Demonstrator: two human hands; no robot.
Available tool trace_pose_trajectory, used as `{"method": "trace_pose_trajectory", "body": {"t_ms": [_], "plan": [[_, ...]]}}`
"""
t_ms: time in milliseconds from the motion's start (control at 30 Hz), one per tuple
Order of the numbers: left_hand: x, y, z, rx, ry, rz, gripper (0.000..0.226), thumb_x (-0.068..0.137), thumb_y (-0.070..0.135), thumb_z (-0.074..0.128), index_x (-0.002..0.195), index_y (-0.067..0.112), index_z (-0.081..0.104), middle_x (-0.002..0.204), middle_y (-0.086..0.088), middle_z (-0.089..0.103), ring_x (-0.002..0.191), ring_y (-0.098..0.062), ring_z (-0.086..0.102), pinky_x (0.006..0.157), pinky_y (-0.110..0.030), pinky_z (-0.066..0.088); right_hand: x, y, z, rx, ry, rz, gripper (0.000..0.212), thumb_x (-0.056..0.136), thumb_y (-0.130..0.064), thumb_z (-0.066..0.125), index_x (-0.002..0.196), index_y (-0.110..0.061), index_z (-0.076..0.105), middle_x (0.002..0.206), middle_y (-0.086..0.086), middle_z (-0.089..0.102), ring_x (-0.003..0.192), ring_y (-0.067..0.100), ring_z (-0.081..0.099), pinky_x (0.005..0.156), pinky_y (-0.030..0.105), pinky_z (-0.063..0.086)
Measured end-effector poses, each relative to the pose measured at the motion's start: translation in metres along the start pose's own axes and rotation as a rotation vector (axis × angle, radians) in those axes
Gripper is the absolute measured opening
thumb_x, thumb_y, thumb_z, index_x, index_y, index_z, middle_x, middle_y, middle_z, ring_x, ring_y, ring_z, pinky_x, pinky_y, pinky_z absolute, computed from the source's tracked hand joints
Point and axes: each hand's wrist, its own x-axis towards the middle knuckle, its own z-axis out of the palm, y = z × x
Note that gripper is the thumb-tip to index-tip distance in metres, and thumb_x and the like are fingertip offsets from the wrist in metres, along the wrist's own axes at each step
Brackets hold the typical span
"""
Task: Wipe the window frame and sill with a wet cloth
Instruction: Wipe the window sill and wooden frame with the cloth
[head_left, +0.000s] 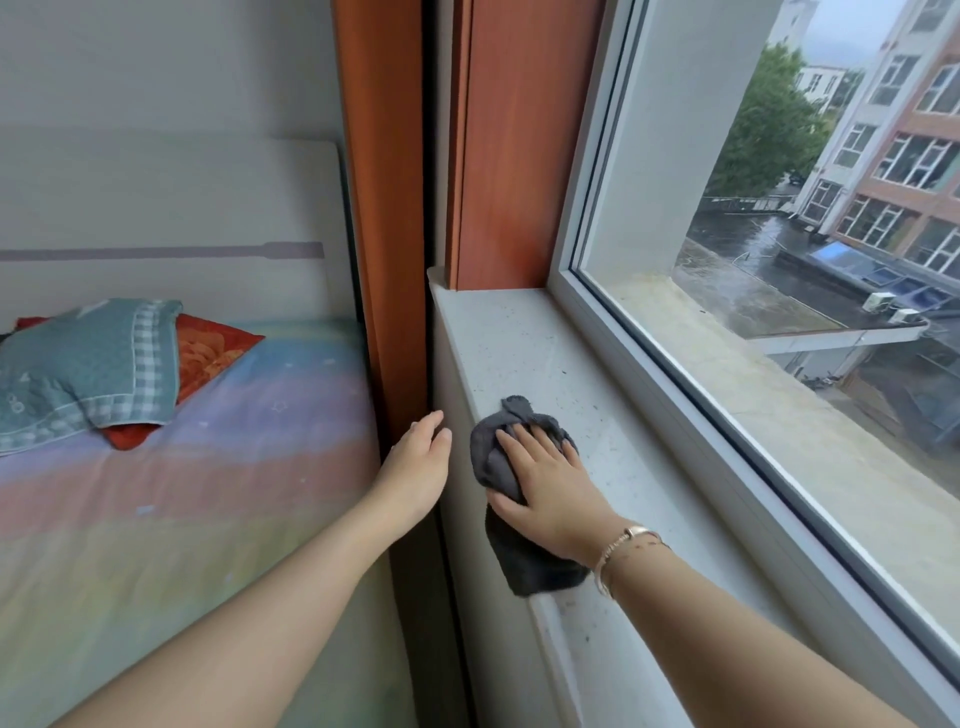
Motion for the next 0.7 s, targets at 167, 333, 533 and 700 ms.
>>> {"method": "trace_pose_trajectory", "body": {"t_ms": [167, 333, 533, 700], "plan": [[0.033, 0.027, 0.021, 0.055, -0.048, 0.050, 0.048, 0.102, 0.021, 0.030, 0.148, 0.011, 0.024, 0.157, -0.003, 0.021, 0.146, -0.016, 0.013, 0.120, -0.040, 0.010, -0.046, 0.050, -0.008, -0.023, 0.022, 0.175, 0.094, 0.072, -0.076, -0.003, 0.151, -0.028, 0.013, 0.159, -0.006, 0.008, 0.147, 0.015, 0.000, 0.118, 0.034, -0.001], [0.076, 0.049, 0.041, 0.196, -0.053, 0.073, 0.050, 0.102, 0.020, 0.027, 0.150, 0.010, 0.017, 0.159, -0.002, 0.009, 0.147, -0.016, 0.006, 0.119, -0.035, 0.001, -0.053, 0.062, -0.016, -0.036, 0.020, 0.283, 0.090, 0.072, -0.068, -0.005, 0.151, -0.028, 0.010, 0.160, -0.007, 0.004, 0.147, 0.015, -0.003, 0.117, 0.034, -0.002], [0.131, 0.033, 0.043, 0.364, -0.051, 0.065, 0.051, 0.102, 0.021, 0.024, 0.151, 0.011, 0.013, 0.160, -0.003, 0.004, 0.147, -0.018, 0.000, 0.118, -0.039, -0.001, 0.023, 0.094, -0.020, 0.017, 0.042, 0.279, 0.065, 0.096, -0.053, 0.028, 0.152, -0.023, 0.013, 0.160, -0.003, 0.007, 0.147, 0.016, 0.005, 0.118, 0.029, 0.005], [0.174, 0.023, 0.048, 0.438, 0.009, 0.063, 0.053, 0.102, 0.023, 0.023, 0.152, 0.012, 0.007, 0.160, -0.001, -0.003, 0.147, -0.014, -0.007, 0.118, -0.037, -0.004, 0.105, 0.109, -0.016, 0.002, 0.066, 0.223, 0.062, 0.098, -0.048, 0.031, 0.151, -0.018, 0.019, 0.159, 0.002, 0.014, 0.146, 0.018, 0.011, 0.118, 0.030, 0.009]]}}
